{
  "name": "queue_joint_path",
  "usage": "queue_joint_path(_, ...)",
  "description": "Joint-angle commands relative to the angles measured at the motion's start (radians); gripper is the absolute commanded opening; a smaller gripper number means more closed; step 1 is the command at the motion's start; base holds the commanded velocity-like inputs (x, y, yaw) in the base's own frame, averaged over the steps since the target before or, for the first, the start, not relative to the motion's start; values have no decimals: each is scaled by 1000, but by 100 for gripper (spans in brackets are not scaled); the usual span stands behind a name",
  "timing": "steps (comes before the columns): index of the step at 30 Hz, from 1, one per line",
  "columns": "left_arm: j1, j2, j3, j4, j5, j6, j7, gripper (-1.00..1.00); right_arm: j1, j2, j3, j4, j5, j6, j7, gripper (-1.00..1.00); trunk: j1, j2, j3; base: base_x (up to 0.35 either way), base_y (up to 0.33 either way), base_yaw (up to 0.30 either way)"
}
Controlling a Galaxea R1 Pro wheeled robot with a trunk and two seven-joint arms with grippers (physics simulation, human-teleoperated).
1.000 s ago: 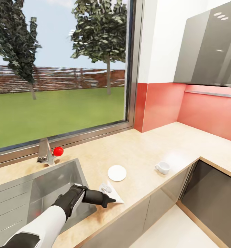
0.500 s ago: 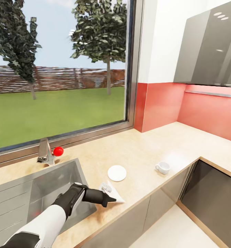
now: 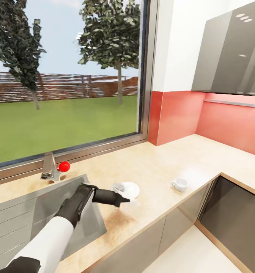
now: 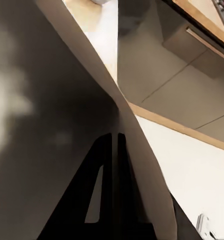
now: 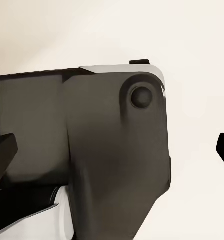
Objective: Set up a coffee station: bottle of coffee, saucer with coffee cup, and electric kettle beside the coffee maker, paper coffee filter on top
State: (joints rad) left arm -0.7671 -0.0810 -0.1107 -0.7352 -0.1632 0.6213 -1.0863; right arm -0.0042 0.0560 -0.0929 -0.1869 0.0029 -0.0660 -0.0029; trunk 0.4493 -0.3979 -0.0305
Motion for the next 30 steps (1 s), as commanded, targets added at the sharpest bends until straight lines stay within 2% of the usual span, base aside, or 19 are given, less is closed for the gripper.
queue_joint_path(1, -7, 0, 2, -76, -11, 84, -5, -100, 0, 1, -7, -1, 0, -3, 0, 100, 1, -2, -2, 0, 0, 0)
queue_joint_path(11, -109, 9, 2, -111, -21, 251, 2, -100, 0, -2, -14, -16, -3, -1, 0, 100, 1, -2, -2, 0, 0, 0)
queue_joint_path(12, -119, 12, 2, -112, -24, 269, 5, -100, 0, -2, -15, -33, -3, -1, 0, 100, 1, -2, -3, 0, 0, 73)
queue_joint_path(13, -125, 25, 3, -113, -25, 278, 23, -100, 0, 1, -15, -47, -3, 0, -1, 100, 1, -2, -3, 0, 0, 213)
queue_joint_path(18, -133, 52, 5, -123, -24, 282, 53, -100, 0, 2, -14, -50, -4, 0, -2, 100, 1, -2, -6, 0, 0, 241)
queue_joint_path(24, -130, 64, 16, -128, -24, 281, 59, -100, 0, 4, -14, -50, -4, 0, -2, 100, 1, -2, -10, -12, -8, 263)
queue_joint_path(30, -123, 68, 26, -135, -24, 279, 61, -100, 0, 4, -14, -51, -3, 0, -3, 100, 1, -2, -13, -207, -133, 270)
